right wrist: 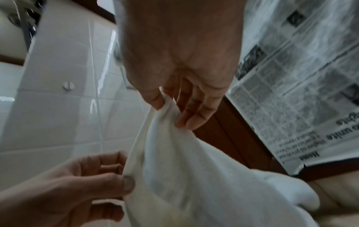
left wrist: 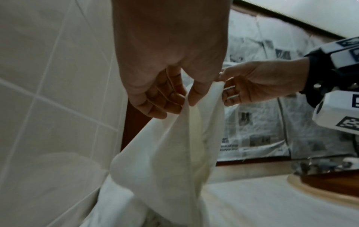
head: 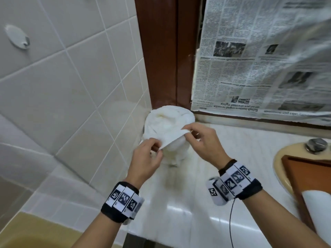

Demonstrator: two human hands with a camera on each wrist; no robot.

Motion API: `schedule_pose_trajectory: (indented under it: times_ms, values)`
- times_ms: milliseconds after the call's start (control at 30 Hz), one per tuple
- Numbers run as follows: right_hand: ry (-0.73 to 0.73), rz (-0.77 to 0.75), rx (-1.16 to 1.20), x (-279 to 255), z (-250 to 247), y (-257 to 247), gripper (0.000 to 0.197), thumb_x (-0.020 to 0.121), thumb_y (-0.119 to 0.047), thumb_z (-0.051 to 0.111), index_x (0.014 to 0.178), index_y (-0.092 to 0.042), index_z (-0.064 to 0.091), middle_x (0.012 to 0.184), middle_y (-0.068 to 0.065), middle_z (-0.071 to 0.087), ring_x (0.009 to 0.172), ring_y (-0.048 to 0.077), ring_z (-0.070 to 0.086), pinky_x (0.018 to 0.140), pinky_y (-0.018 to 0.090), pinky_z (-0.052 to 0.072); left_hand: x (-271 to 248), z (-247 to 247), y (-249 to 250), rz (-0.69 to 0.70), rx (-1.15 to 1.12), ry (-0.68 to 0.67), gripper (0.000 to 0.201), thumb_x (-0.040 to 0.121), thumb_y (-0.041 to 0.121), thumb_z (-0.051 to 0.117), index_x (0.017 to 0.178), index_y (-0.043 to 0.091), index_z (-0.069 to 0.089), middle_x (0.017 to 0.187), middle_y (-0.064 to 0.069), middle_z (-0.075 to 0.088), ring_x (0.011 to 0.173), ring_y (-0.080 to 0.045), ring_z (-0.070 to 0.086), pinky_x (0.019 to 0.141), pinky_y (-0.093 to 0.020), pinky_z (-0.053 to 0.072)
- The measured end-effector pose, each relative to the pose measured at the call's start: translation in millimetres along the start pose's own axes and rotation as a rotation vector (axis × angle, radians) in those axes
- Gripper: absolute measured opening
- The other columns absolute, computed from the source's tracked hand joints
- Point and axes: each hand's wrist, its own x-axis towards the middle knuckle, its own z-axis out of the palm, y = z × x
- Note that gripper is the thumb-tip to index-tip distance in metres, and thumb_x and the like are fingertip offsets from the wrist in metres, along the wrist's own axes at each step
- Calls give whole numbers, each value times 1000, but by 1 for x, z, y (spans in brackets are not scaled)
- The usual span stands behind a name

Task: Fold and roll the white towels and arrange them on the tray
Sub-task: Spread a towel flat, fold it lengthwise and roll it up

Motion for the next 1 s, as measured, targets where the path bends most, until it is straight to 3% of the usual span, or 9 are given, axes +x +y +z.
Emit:
schedule_pose_trajectory:
  times_ms: [167,300,400,467,600,700,800,933,1000]
  values:
    - [87,32,20,-41,-38,-53,7,89,-8,68,94,-10,73,78,-4,70,69,12,62,66,22,49,-26,-2,48,111,-77,-52,17,87,18,71,101,24,62,97,13,61,91,-9,60,71,-22,49]
    - [63,64,6,-73,-66,-74,10,87,-7,69,95,-12,73,77,-3,69,70,17,64,67,24,50,-38,6,76,160,-148,-215,36,87,37,74,119,29,60,112,15,58,98,-4,58,79,-17,46]
    - [26,91,12,-91,-81,-80,9,85,-8,71,93,-13,72,76,0,69,71,19,65,67,26,53,-45,16,98,196,-176,-296,16,92,37,69,104,26,67,97,12,66,93,-10,62,71,-33,53]
    - [38,130,5,-103,-89,-72,10,85,-9,70,94,-13,71,78,0,70,73,18,65,67,25,53,-49,21,109,194,-226,-310,7,94,30,67,94,24,69,87,10,66,87,-14,63,67,-31,53]
    - [-9,238,-86,-135,-100,-34,17,86,-13,69,102,-17,71,92,-8,70,83,9,64,71,18,49,-58,30,121,106,-319,-361,7,96,28,66,93,23,70,90,9,70,90,-13,66,67,-25,53]
    - [-75,363,-64,-162,-100,-5,15,86,-17,70,100,-21,72,96,-10,69,89,8,63,75,19,45,-67,36,131,41,-387,-369,7,97,25,65,92,22,69,89,8,70,84,-11,66,65,-21,50]
    - [-56,437,99,-179,-107,7,10,91,-14,66,85,-20,72,83,-8,69,80,7,62,73,22,43,-79,40,142,-49,-455,-378,8,98,21,64,92,16,69,86,1,70,75,-17,66,61,-27,51]
    - [62,426,248,-181,-132,-4,11,92,-11,67,84,-14,73,79,-2,68,75,7,59,69,19,43,-92,45,146,-203,-384,-397,10,95,25,65,90,17,66,85,1,68,74,-28,65,65,-45,56]
    - [48,414,248,-179,-139,-11,7,89,-15,70,84,-12,73,79,4,70,74,10,60,68,22,44,-99,49,149,-233,-340,-404,15,90,35,71,96,23,65,93,8,69,80,-16,68,68,-31,55]
